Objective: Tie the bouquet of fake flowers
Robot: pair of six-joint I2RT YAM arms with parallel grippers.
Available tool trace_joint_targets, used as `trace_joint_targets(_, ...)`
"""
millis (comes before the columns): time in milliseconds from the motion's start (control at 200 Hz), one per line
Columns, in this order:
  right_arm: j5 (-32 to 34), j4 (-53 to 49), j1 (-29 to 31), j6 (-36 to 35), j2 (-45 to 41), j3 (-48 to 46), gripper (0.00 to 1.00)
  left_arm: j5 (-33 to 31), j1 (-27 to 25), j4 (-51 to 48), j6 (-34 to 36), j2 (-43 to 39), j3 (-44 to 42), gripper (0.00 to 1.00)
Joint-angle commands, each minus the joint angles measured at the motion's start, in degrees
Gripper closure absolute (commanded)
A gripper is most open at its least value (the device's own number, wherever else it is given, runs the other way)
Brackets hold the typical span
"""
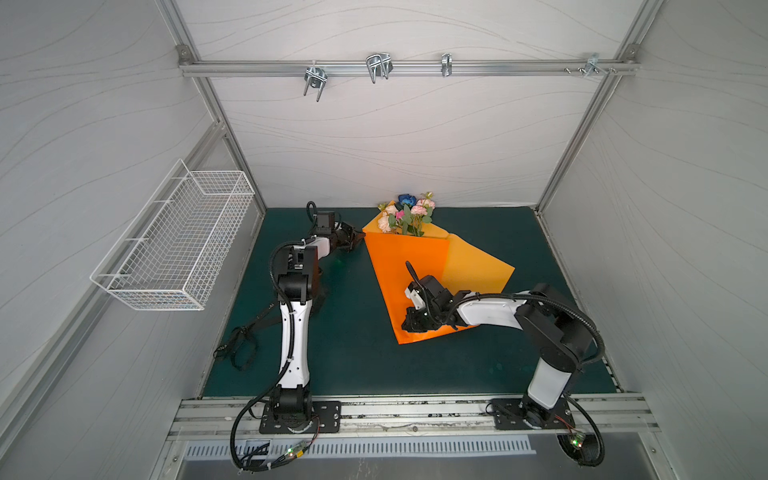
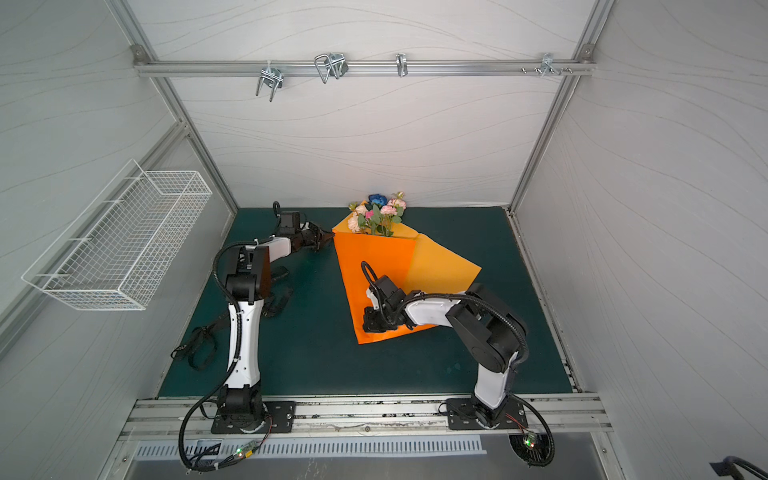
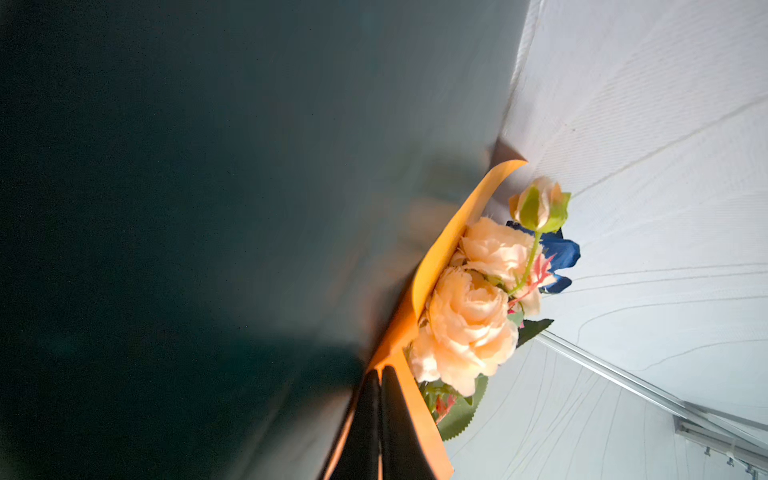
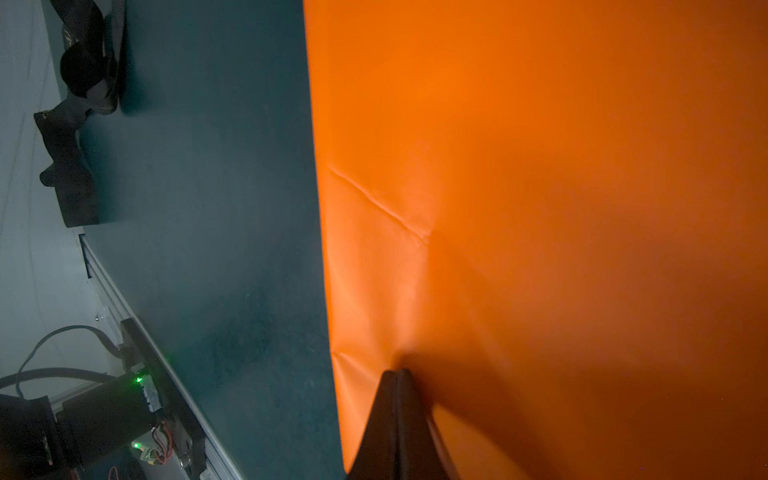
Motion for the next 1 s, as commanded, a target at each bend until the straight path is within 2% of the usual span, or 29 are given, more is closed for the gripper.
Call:
trace_joint_targets(0,0.27,-5.94,-0.28,-0.24,0.25,-0.83,0.97,-5.6,2.09,-5.06,2.71,-0.2,-2.72,0.9)
trace_joint_targets(125,0.42,-7.55,-0.23,-2.24,-1.94,1.11,0.91,-4.47,1.53,-3.01,5.66,-7.69,-8.69,0.87)
trace_joint_targets(250,1.64,-10.22,-0.29,-4.3,-4.62,4.39,0.85,-3.88,-0.56,-0.52,9.29,-18.96,-20.88,0.86)
trace_joint_targets(455,3.96,-12.04,-0.85,-5.35,-7.48,6.43,0.82,-7.0,-8.48,2.46,11.82,-40.26,-45.01,0.88)
trace_joint_targets(535,4.33,-12.45,-1.07,-5.57,-8.17,6.57,0.82,-9.58,-12.81,0.77,13.1,-46.82,-51.28,0.9)
trace_joint_targets(625,4.95,-12.89,-1.15,-5.7,-9.8,6.35,0.82,-11.17,-17.45,-4.1,16.52,-52.1,-54.44,0.93)
trace_joint_targets(790,8.21,-16.32,-2.73,-5.1,-18.29,3.08,0.79,-13.74,-24.13,-7.18,20.07,-56.67,-60.01,0.95)
trace_joint_targets(890,10.54,-19.34,-4.61,-3.4,-27.48,-2.13,0.73,-10.84,-27.74,-2.72,20.55,-54.62,-60.99,0.97)
trace_joint_targets(995,11.68,-23.59,-7.09,-0.64,-36.78,-8.08,0.64,-10.02,-32.68,-1.58,21.18,-50.91,-58.1,0.98)
